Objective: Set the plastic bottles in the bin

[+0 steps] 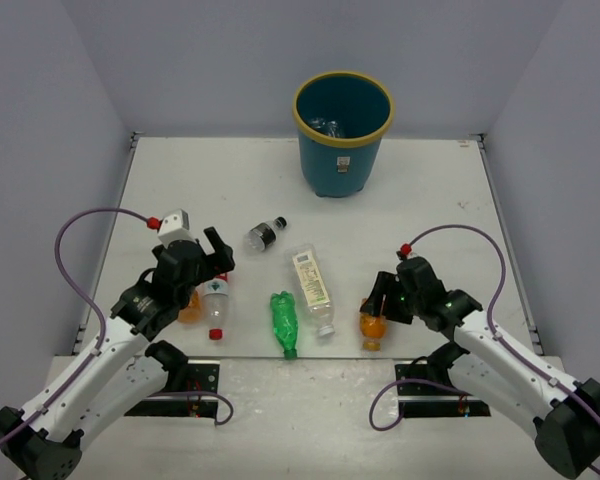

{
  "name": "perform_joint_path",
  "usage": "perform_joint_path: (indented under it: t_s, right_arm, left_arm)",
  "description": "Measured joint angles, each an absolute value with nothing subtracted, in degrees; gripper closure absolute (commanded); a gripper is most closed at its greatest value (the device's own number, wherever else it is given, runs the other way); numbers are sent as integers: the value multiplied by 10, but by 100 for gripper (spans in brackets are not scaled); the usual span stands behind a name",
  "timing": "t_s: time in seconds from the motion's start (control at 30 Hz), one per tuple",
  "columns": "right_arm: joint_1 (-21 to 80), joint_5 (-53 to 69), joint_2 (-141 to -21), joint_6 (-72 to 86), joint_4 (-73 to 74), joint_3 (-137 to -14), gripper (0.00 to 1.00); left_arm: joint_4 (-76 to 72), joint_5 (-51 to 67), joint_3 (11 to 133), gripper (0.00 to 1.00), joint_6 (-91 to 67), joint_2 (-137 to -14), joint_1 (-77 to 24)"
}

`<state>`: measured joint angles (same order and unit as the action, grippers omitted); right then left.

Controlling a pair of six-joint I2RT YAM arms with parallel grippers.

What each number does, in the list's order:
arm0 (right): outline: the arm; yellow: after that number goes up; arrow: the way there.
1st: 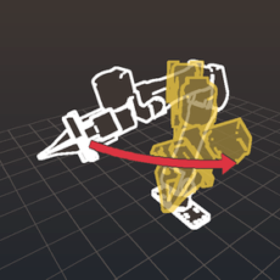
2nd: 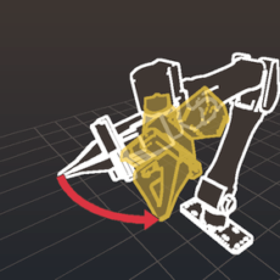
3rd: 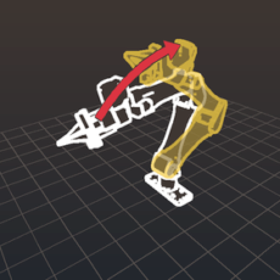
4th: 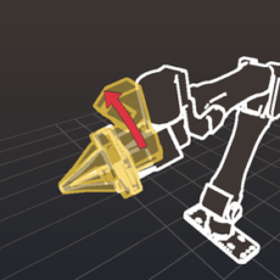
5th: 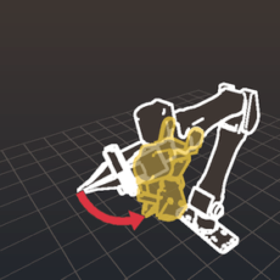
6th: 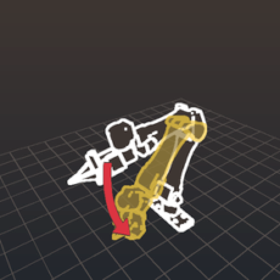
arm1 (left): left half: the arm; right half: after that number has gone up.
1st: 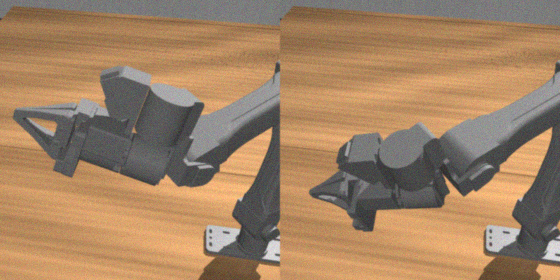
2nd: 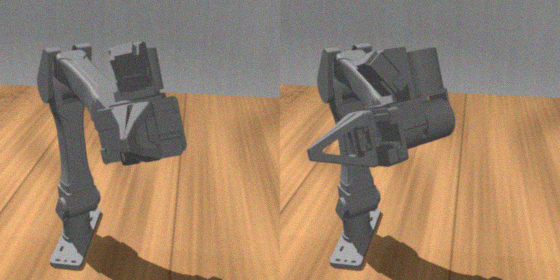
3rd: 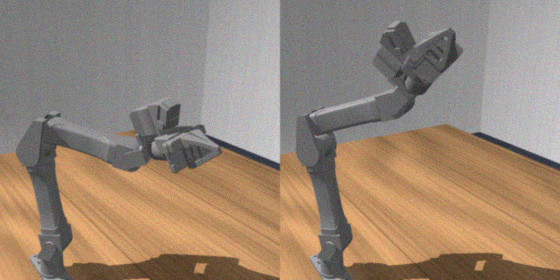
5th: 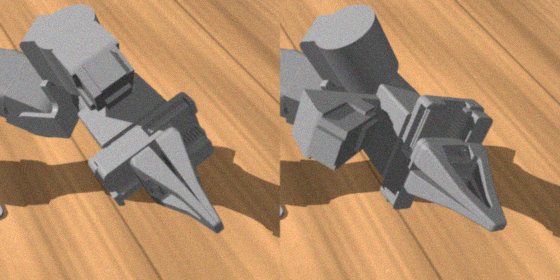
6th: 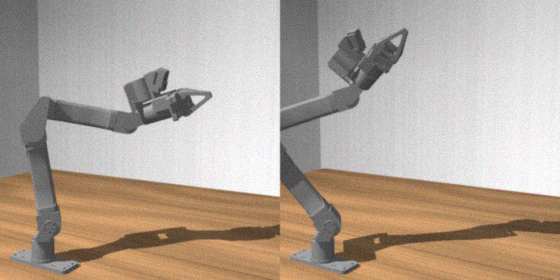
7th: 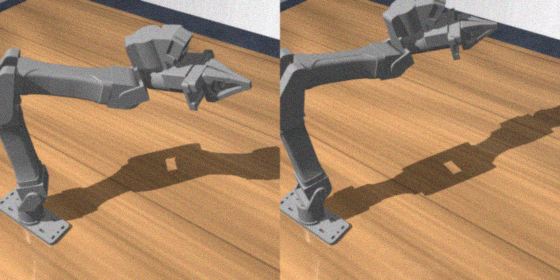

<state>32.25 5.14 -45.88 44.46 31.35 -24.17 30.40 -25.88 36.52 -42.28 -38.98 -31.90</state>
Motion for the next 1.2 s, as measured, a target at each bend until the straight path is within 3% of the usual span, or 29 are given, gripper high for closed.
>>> perform_joint_path:
  t_s: [0.1,0.37,0.67,0.77,0.83,1.0,1.03,1.2]
  right_arm:
    - [323,39,-453,418,324,-302,85]
    - [319,-65,-543,285,264,-648,82]
    - [269,-95,-832,134,158,-1042,78]
    - [250,-96,-929,117,128,-1124,75]
    - [237,-98,-992,111,131,-1170,64]
    - [223,-98,-1130,106,134,-1253,6]
    - [222,-97,-1149,105,139,-1260,1]
    - [222,-93,-1177,110,188,-1261,1]
  left_arm:
    - [302,-256,364,0,-423,-390,-319]
    - [306,-255,364,0,-431,-392,-319]
    - [369,-262,365,0,-472,-407,-319]
    - [391,-263,365,0,-486,-408,-319]
    - [405,-263,365,0,-498,-410,-319]
    - [437,-262,365,0,-519,-420,-319]
    - [443,-262,365,0,-522,-421,-319]
    - [463,-261,365,0,-532,-428,-319]
